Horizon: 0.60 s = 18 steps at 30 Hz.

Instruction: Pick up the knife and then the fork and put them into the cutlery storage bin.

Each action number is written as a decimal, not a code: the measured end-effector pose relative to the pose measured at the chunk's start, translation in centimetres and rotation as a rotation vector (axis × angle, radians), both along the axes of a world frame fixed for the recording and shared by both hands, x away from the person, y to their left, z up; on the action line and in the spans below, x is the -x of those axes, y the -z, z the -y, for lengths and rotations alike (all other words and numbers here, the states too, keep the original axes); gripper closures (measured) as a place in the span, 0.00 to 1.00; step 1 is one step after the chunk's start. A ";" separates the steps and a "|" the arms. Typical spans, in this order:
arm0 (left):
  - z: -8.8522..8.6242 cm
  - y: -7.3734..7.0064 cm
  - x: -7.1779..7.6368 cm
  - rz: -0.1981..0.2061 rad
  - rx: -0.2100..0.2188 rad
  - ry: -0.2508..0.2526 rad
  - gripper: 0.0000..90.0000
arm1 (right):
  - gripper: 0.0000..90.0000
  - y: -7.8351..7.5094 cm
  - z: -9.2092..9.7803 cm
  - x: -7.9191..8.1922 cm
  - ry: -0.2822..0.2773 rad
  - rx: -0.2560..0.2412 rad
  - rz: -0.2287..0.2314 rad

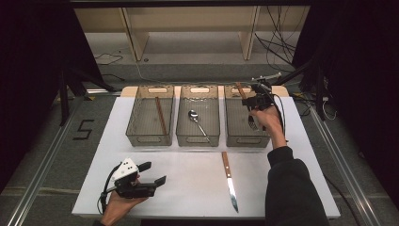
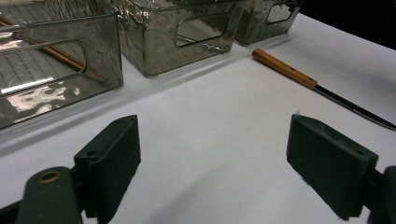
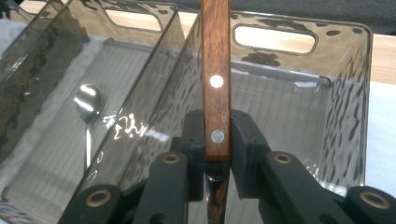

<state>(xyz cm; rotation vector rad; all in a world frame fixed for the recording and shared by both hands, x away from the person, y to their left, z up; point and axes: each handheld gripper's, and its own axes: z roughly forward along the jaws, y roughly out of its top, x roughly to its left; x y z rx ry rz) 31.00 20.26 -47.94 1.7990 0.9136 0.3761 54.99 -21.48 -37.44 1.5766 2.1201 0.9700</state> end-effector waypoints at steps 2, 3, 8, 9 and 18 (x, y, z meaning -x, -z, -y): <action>0.0 0.0 0.0 -0.001 0.000 -0.002 0.19 | 0.86 0.2 -0.2 -0.1 0.000 0.008 0.000; 0.0 0.0 0.0 -0.001 0.001 -0.002 0.19 | 0.86 0.3 -0.3 -0.1 0.004 0.014 -0.003; 0.0 0.0 0.0 0.000 0.001 -0.002 0.19 | 0.86 0.8 -1.0 -0.4 0.000 0.018 -0.008; 0.0 0.0 0.0 0.000 0.001 -0.002 0.19 | 0.86 0.8 -1.1 -0.4 0.004 0.014 -0.016; 0.0 0.0 0.0 0.000 -0.005 -0.001 0.19 | 0.86 1.8 -1.6 -0.9 0.021 0.022 -0.043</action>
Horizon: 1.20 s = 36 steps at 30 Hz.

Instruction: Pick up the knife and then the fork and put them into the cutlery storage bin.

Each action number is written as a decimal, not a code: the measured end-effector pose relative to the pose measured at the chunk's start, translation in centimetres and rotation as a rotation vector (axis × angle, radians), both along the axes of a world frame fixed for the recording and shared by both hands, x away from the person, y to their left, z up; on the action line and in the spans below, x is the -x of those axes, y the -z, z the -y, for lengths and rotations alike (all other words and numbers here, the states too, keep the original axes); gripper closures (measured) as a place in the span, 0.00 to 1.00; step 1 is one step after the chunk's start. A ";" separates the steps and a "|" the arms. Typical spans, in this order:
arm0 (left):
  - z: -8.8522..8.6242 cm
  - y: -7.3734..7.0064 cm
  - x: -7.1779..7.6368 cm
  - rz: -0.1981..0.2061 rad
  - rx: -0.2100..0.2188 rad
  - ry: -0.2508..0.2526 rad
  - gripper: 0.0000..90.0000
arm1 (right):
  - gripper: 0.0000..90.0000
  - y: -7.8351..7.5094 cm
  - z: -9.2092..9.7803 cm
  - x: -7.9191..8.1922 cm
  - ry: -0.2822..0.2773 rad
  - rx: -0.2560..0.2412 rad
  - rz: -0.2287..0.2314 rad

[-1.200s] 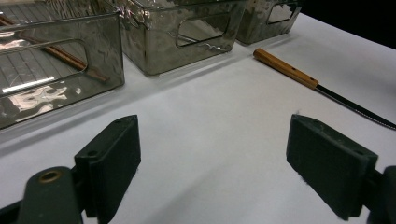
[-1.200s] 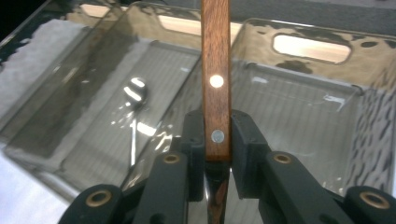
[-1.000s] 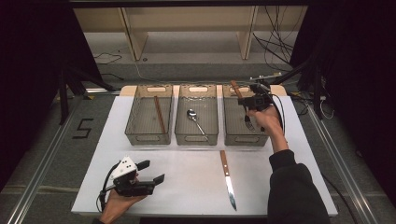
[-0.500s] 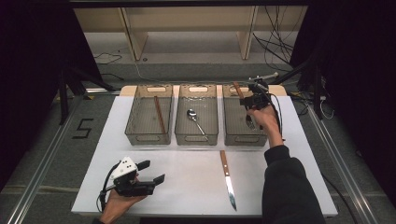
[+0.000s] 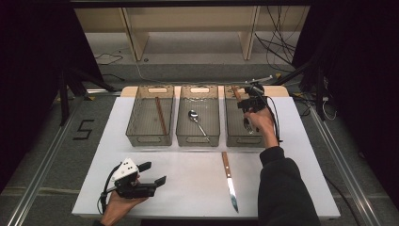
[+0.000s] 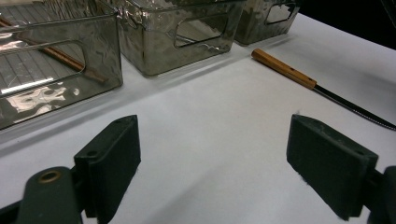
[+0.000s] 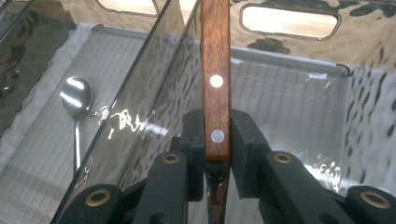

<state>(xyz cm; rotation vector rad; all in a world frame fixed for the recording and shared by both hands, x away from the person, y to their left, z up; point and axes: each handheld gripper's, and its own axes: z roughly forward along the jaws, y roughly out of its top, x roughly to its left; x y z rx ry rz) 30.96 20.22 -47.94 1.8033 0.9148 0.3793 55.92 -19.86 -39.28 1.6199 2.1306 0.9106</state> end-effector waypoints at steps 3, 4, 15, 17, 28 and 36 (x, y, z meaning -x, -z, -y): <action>0.0 0.0 0.0 -0.001 0.004 -0.001 0.19 | 0.86 0.3 -0.2 -0.1 -0.005 0.006 -0.003; 0.0 0.0 0.0 0.000 0.003 0.001 0.19 | 0.86 0.3 -0.3 -0.1 -0.005 0.006 -0.008; 0.0 0.0 0.0 -0.003 0.001 -0.003 0.19 | 0.80 1.3 -0.6 -0.3 0.026 0.017 -0.053; 0.0 0.0 0.0 -0.004 0.001 -0.003 0.19 | 0.70 1.2 -0.6 -0.2 0.024 0.005 -0.047; 0.1 0.0 0.0 -0.007 0.000 -0.001 0.19 | 0.44 -1.4 -0.8 3.3 -0.044 -0.015 0.023; 0.1 0.1 0.0 -0.005 -0.005 0.000 0.19 | 0.35 -1.8 -1.9 9.8 -0.164 0.012 0.092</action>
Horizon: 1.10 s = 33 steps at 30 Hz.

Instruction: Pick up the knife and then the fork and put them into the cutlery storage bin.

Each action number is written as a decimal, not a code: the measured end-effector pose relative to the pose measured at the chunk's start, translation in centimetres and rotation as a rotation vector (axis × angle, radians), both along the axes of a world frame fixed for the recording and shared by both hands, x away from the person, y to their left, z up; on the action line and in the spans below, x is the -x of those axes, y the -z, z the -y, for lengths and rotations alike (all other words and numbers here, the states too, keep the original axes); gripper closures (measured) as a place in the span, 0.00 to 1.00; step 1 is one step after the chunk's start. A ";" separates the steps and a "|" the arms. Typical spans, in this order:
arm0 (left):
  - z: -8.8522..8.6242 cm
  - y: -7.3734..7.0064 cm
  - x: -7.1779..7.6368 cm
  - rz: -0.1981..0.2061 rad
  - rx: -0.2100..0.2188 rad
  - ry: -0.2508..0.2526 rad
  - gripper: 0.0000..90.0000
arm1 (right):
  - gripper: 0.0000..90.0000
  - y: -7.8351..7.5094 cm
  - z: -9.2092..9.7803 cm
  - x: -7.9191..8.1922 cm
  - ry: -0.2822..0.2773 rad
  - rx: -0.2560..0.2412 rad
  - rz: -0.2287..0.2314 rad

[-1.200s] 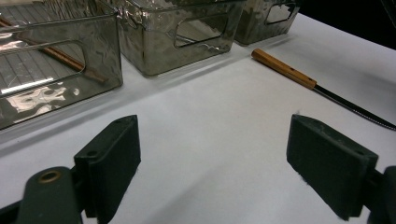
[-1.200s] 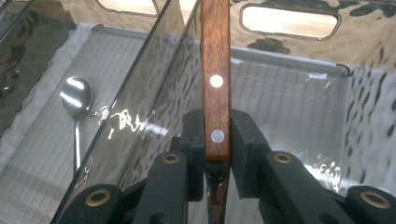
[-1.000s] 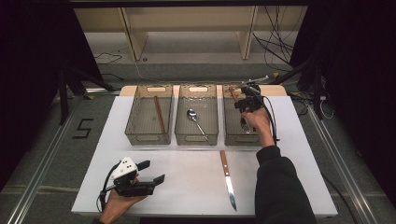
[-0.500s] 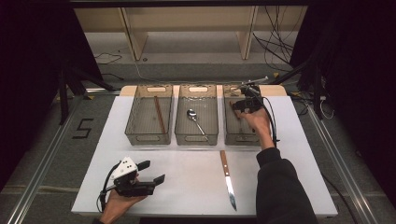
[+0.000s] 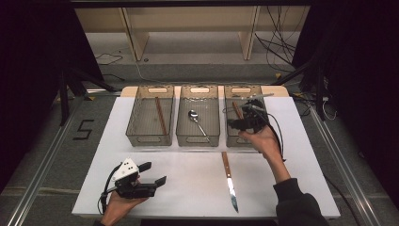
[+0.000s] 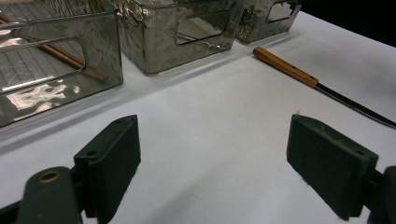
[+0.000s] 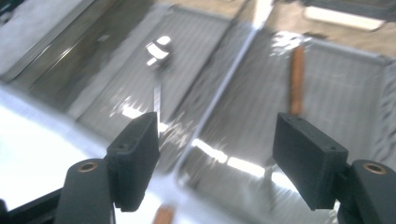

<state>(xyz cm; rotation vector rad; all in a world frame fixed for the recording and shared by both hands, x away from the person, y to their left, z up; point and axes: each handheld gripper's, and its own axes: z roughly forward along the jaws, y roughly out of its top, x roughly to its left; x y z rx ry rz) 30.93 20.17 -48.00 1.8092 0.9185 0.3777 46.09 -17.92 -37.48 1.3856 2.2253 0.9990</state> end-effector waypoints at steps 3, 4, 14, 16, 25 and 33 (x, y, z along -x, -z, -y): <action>0.0 0.0 0.0 0.003 0.000 -0.001 0.19 | 0.35 0.3 -0.4 1.9 -0.041 -0.007 0.013; 0.0 0.0 0.0 0.003 0.001 0.000 0.19 | 0.35 0.4 -0.6 2.5 -0.049 -0.014 0.013; -0.1 -0.1 0.1 0.007 0.005 -0.004 0.19 | 0.35 2.3 -1.2 6.7 -0.115 -0.046 0.021; -0.1 -0.1 0.1 0.007 0.009 -0.002 0.19 | 0.35 3.2 -1.4 7.2 -0.139 -0.015 -0.010; 0.0 -0.1 0.2 0.008 0.003 0.002 0.19 | 0.36 4.7 -2.5 9.1 -0.179 0.019 -0.055; 0.0 -0.1 0.2 0.009 -0.003 0.005 0.19 | 0.41 6.5 -2.8 9.5 -0.166 0.075 -0.116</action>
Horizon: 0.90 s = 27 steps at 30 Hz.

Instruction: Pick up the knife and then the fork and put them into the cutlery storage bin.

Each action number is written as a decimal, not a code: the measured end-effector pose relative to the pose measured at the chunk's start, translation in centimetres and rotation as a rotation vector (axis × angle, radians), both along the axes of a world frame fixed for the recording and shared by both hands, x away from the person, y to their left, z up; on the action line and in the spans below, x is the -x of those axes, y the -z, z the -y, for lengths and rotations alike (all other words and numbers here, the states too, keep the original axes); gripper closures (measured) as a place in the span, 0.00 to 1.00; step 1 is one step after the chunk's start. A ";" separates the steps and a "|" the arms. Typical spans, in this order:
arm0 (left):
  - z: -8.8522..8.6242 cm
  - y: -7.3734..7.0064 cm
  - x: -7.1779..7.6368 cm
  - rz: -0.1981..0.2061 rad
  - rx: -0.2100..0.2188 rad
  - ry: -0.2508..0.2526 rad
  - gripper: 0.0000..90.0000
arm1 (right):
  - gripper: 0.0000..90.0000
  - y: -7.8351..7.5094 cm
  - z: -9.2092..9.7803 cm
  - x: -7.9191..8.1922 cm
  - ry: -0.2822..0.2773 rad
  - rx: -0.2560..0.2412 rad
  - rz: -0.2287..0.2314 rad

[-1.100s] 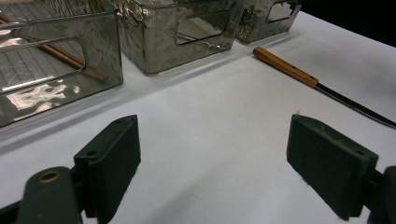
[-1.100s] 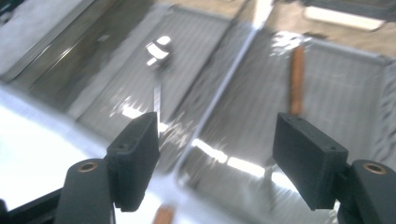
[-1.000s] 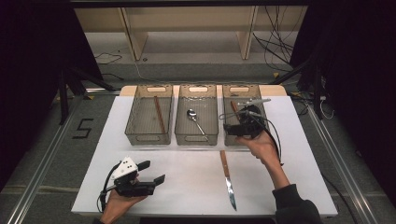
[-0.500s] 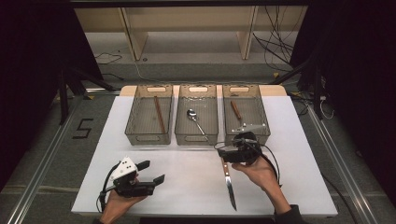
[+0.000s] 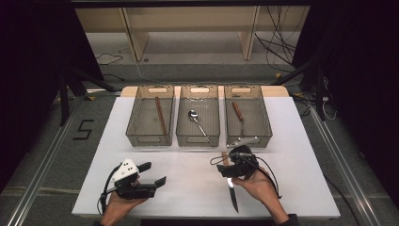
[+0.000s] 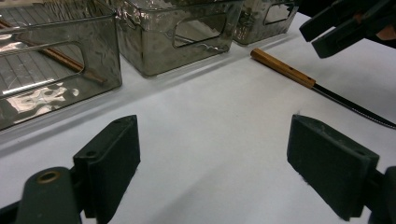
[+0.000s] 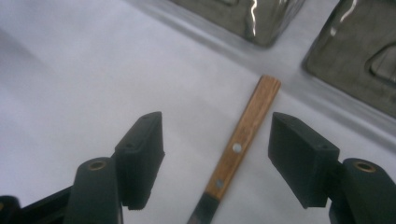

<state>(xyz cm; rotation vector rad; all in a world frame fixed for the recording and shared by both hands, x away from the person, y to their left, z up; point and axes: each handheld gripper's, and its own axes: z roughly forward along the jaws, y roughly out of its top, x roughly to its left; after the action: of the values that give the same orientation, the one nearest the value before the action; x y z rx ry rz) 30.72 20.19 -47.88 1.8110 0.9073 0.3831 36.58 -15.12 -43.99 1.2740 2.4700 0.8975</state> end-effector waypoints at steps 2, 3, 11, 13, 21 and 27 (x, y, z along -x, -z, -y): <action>0.0 0.0 0.0 0.001 0.004 -0.002 0.19 | 0.43 0.4 0.0 0.1 -0.001 0.016 -0.008; 0.0 0.0 0.0 0.002 0.005 -0.001 0.19 | 0.44 0.6 0.0 0.1 0.003 0.022 -0.015; 0.0 -0.1 0.0 0.008 0.010 0.001 0.19 | 0.55 2.3 0.1 0.2 0.024 0.089 -0.043; 0.0 -0.1 0.1 0.009 0.017 0.000 0.19 | 0.58 2.7 -0.1 0.2 0.019 0.090 -0.060; 0.0 -0.1 0.1 0.011 0.018 0.001 0.19 | 0.71 3.5 -0.8 0.4 0.034 0.151 -0.047; 0.1 -0.1 0.1 0.014 0.019 0.003 0.19 | 0.84 3.5 -1.0 0.7 0.007 0.153 -0.036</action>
<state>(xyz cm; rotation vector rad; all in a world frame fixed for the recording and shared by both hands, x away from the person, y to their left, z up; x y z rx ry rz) 30.61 20.10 -47.79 1.7903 0.8955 0.3837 35.85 -14.07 -47.49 1.2563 2.5053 0.6743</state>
